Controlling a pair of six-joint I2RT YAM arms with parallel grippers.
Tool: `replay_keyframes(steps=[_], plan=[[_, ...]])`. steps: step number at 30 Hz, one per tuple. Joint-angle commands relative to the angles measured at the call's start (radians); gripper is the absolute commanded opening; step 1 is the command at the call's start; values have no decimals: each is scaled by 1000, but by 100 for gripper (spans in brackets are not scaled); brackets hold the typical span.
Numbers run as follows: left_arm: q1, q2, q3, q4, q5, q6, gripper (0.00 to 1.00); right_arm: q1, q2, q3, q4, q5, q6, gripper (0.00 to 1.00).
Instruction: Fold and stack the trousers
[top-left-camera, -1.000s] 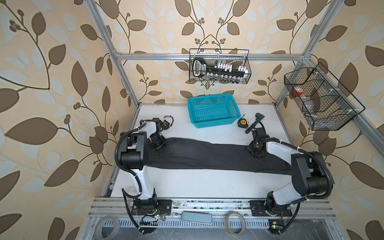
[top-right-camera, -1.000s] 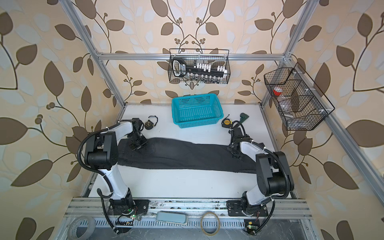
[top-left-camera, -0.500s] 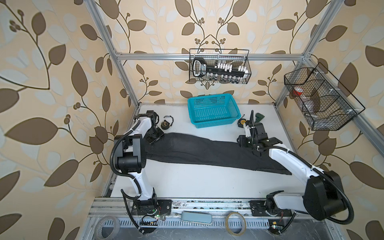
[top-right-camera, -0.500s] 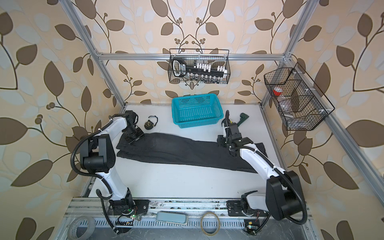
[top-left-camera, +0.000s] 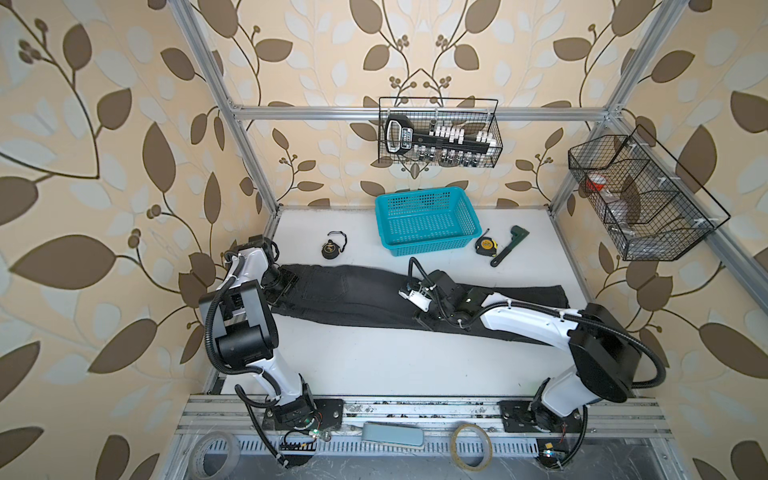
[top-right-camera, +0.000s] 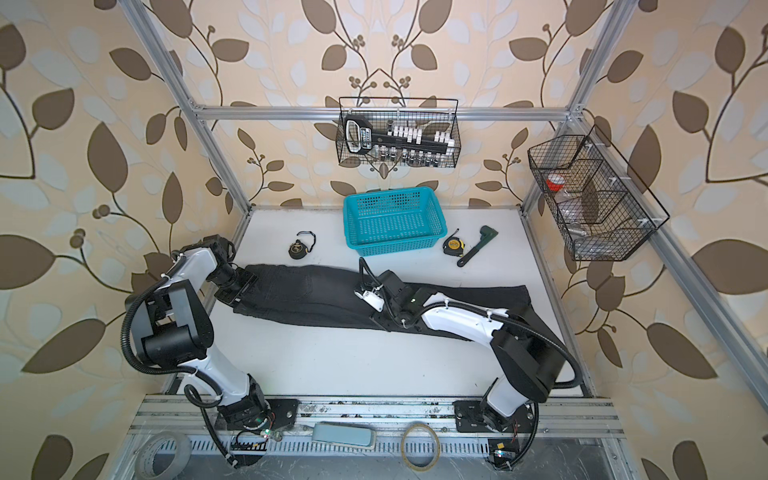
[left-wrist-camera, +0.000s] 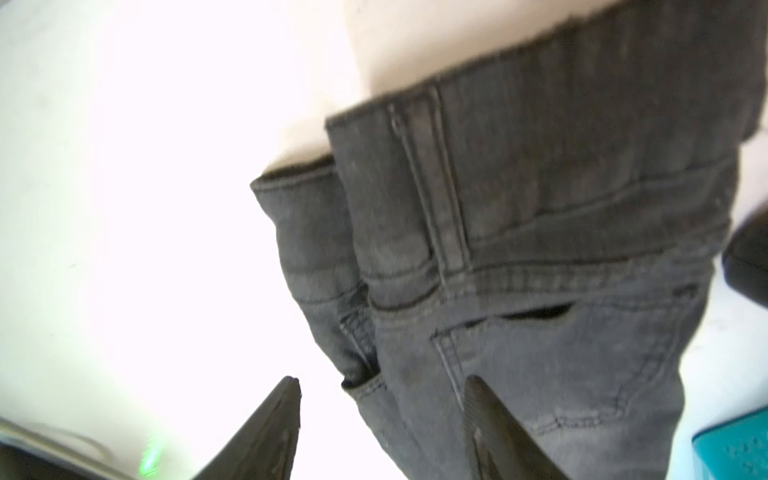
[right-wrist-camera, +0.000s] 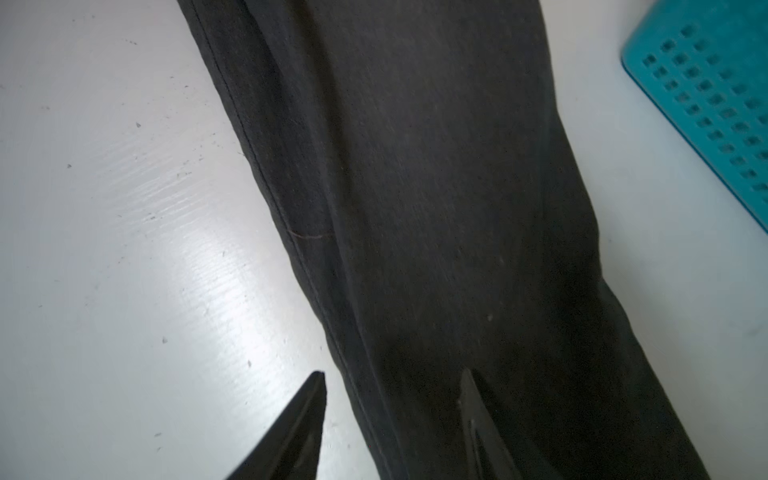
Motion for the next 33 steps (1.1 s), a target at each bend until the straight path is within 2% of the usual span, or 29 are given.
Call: replay_keyframes(steps=[1,5,8,13,18,23,28,33], plan=[[4,30,17,34,-1,-51,64,18,61,61,39,12,-111,53],[4,58,37,32,-39,-42,64,46,142,98,44,22,-159,52],[5,62,25,34,-31,-40,64,57,160,96,52,9,-167,52],[9,55,18,16,-90,-4,64,76,175,83,72,21,-181,51],[17,70,6,44,-96,14,62,58,207,97,72,100,-167,35],[21,79,-3,95,-83,-6,60,36,204,93,66,115,-152,18],[21,99,-2,121,-63,-23,46,45,173,96,61,77,-129,0],[21,108,7,138,-60,-16,32,60,141,94,43,50,-106,0]])
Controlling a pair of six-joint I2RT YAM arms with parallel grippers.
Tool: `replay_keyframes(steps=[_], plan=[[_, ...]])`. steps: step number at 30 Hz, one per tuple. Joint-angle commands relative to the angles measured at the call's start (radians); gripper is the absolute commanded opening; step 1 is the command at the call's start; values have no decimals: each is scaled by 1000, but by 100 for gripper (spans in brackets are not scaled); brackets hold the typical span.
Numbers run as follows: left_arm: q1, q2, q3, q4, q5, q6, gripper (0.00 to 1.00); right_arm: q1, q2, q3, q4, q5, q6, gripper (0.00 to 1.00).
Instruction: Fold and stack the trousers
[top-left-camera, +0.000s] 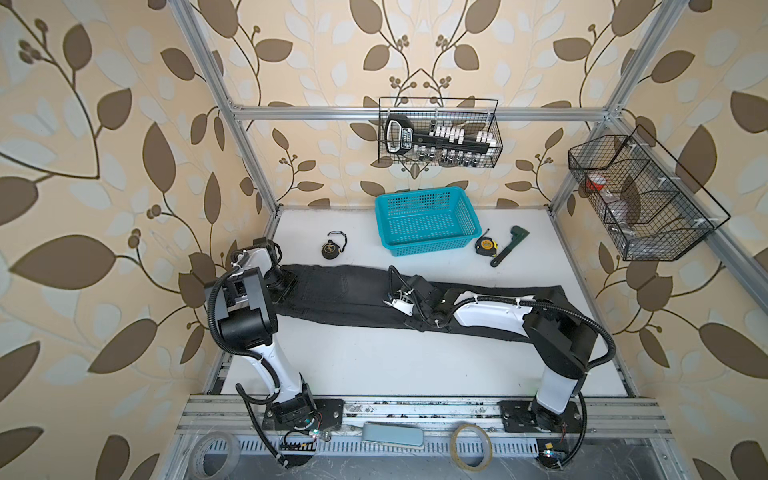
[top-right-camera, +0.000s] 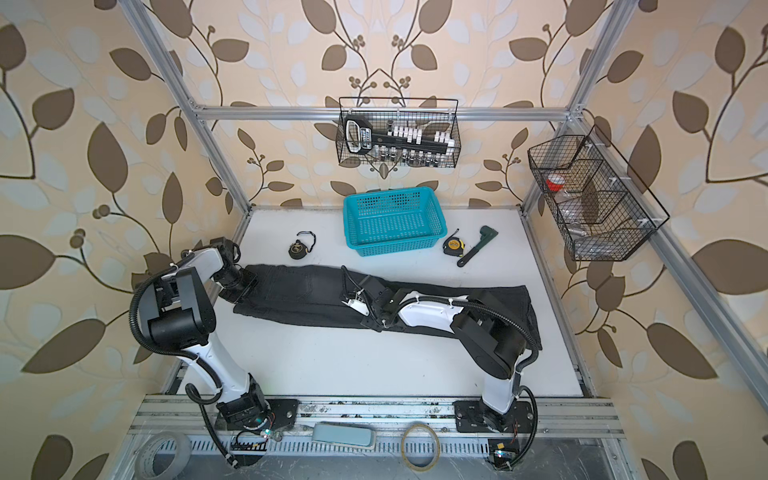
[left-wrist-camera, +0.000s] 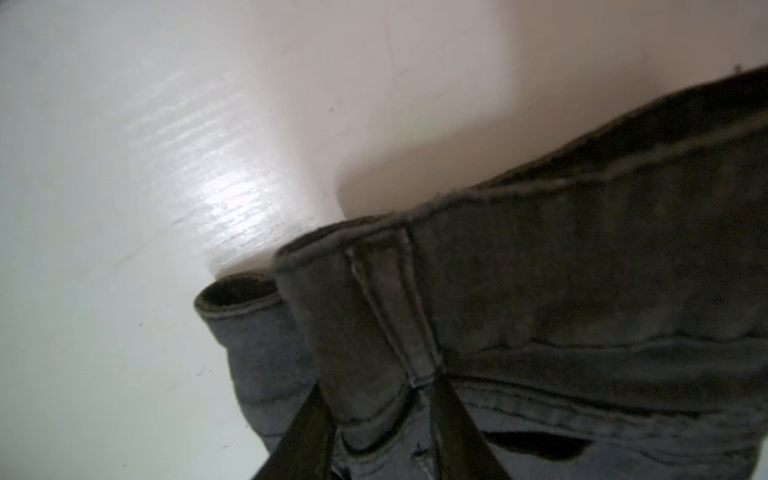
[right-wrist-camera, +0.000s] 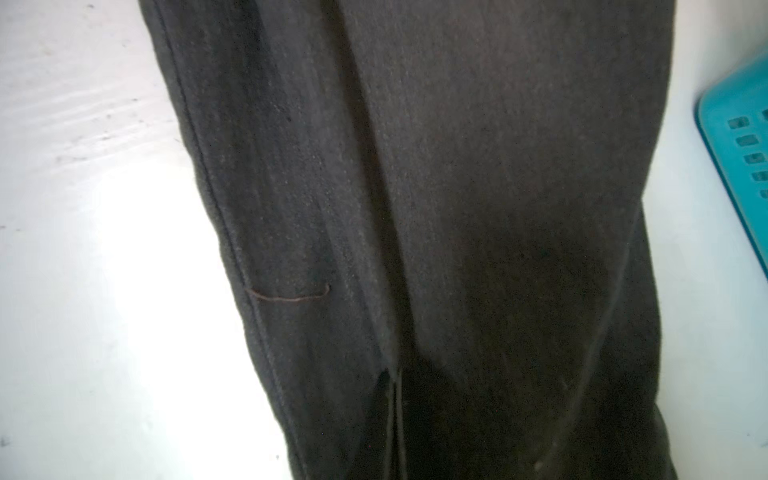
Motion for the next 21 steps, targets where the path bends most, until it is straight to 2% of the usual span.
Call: replay_keyframes(steps=[1,5,6,14,21], plan=[[10,4,6,14,-8,0,28,16,-50,13,-19,-34,8,0],[10,-6,5,15,8,13,2,16,-73,12,-36,-37,21,0],[10,-8,14,7,7,18,0,15,-79,12,-39,-39,22,0],[8,-78,133,-145,0,64,0,0,-136,3,-80,-92,37,0],[-3,-177,116,-246,40,82,0,-21,-201,-40,-110,-155,23,0]])
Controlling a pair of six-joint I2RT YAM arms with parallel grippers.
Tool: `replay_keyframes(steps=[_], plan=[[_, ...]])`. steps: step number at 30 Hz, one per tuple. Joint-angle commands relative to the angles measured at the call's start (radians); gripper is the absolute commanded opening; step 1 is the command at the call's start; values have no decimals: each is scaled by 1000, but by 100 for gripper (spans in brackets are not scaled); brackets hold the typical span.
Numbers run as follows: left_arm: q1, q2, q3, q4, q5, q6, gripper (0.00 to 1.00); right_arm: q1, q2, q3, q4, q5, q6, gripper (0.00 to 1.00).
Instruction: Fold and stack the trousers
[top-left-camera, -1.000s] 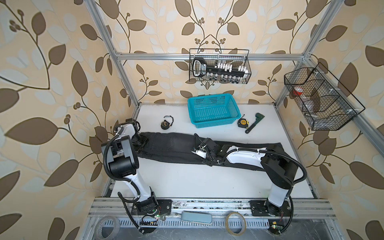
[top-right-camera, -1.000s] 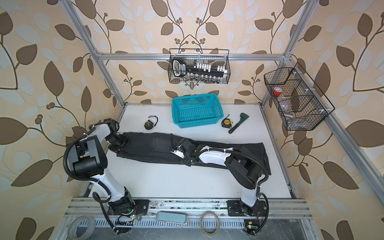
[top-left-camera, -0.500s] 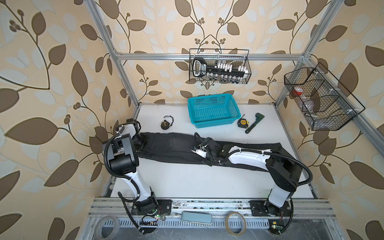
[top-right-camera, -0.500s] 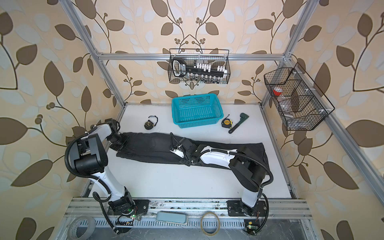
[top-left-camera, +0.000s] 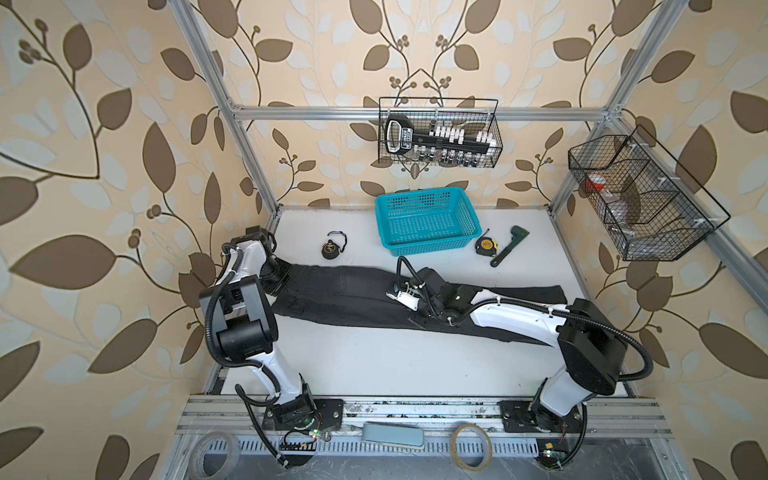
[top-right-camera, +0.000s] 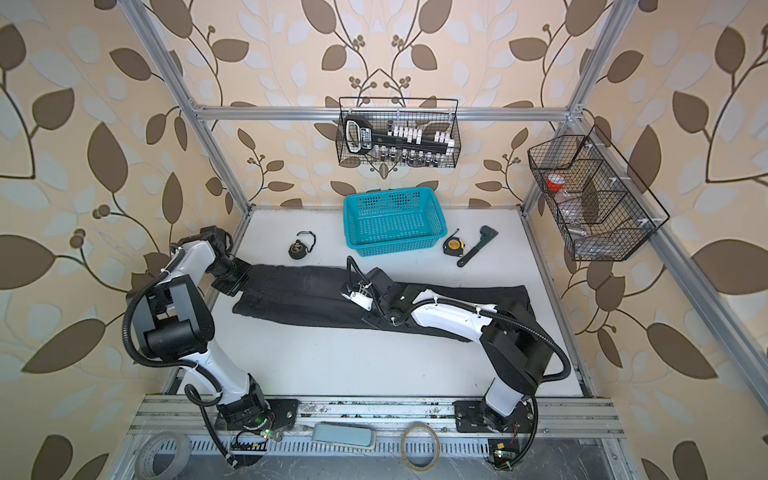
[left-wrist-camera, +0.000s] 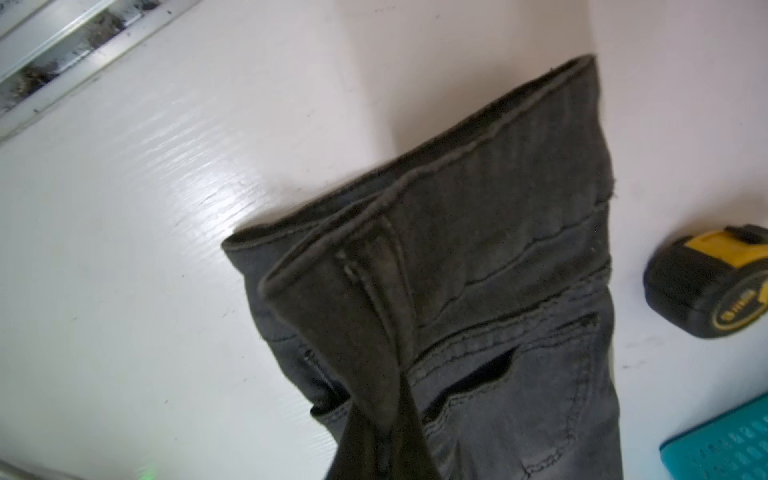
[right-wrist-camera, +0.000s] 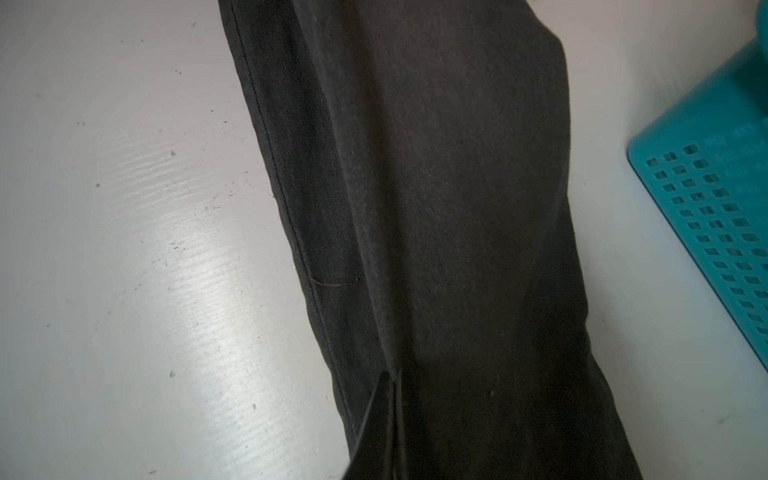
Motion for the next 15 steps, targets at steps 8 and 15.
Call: replay_keyframes(steps=[8,15], plan=[[-11,-173,-203,-69,9,22,0,25,20,-83,-45,-66,-66,0],[-11,-200,-333,-49,-31,22,0,37,67,-107,-35,-45,-97,0]])
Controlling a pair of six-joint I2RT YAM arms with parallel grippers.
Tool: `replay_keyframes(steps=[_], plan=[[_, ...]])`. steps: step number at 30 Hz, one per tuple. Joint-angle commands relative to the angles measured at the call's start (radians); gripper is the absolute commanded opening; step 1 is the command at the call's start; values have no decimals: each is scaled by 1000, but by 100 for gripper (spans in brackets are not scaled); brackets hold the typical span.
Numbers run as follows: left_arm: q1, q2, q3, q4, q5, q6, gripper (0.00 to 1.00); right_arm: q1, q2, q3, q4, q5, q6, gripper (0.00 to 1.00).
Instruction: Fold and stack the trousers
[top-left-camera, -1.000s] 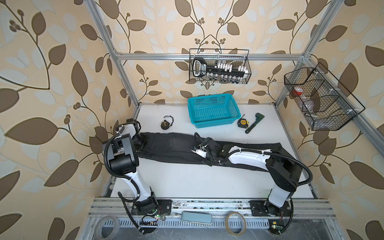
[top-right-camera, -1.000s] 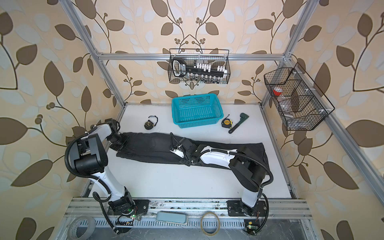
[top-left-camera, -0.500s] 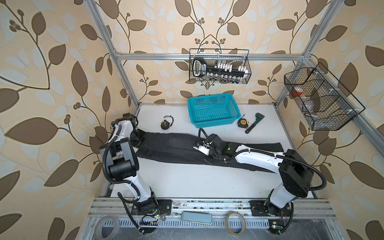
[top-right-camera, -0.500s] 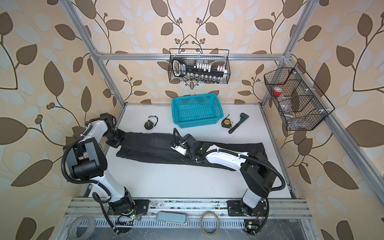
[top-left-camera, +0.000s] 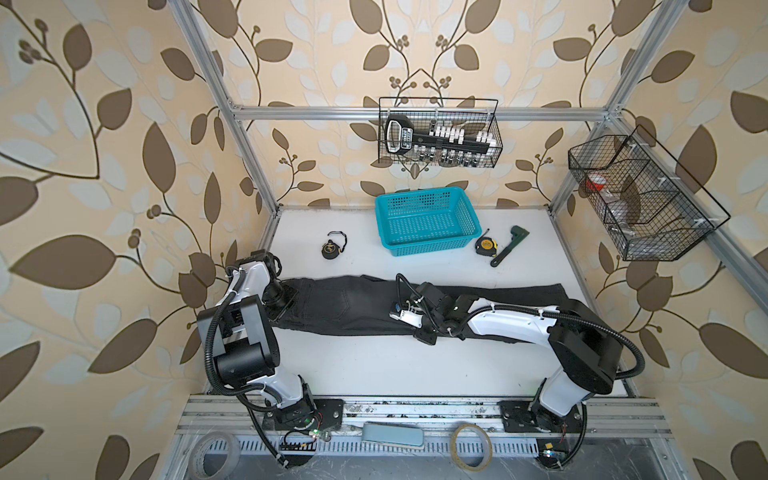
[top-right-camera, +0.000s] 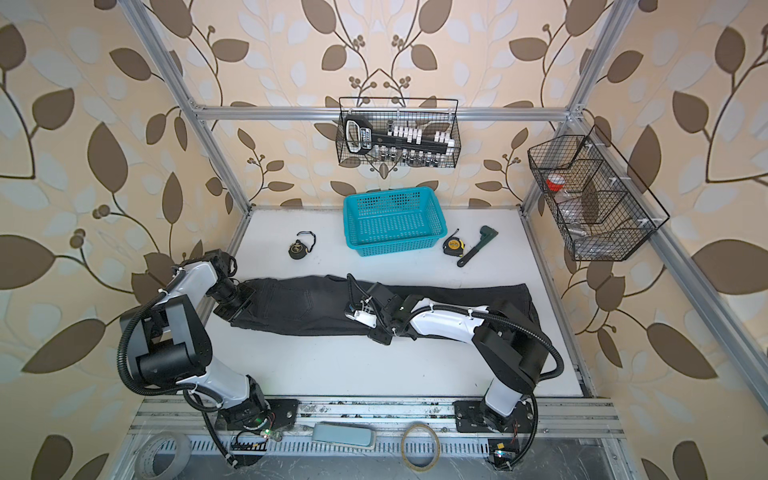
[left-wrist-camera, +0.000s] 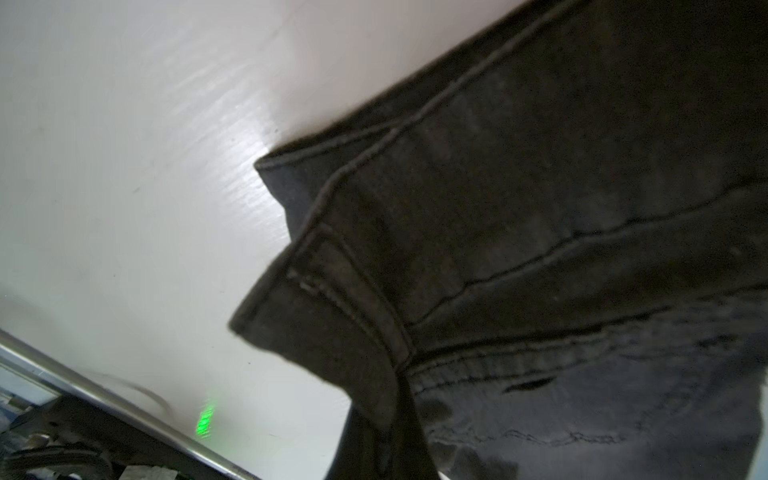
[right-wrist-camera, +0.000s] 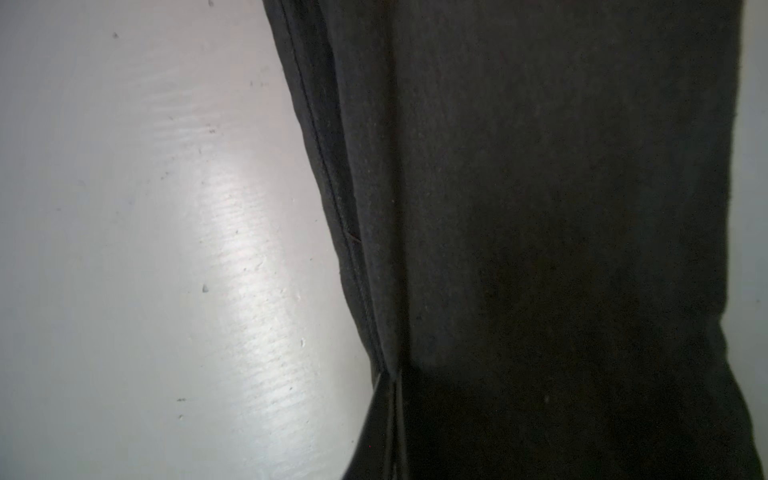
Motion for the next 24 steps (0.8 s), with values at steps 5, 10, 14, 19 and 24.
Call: replay_keyframes(steps=[5,10,14,19,24], plan=[[-9,-53,0,-60,-6,10,0,-25,17,28,5,-3,-2,0],[-8,-86,208,-200,-40,18,0,-99,-59,29,24,-42,71,0],[-28,-100,217,-224,12,-9,0,-115,-113,17,8,-56,67,0],[-41,-186,82,-196,33,-63,0,-100,-133,5,-56,-32,-4,0],[-40,-170,-51,-128,-12,-49,0,-60,-74,-15,-77,2,-83,0]])
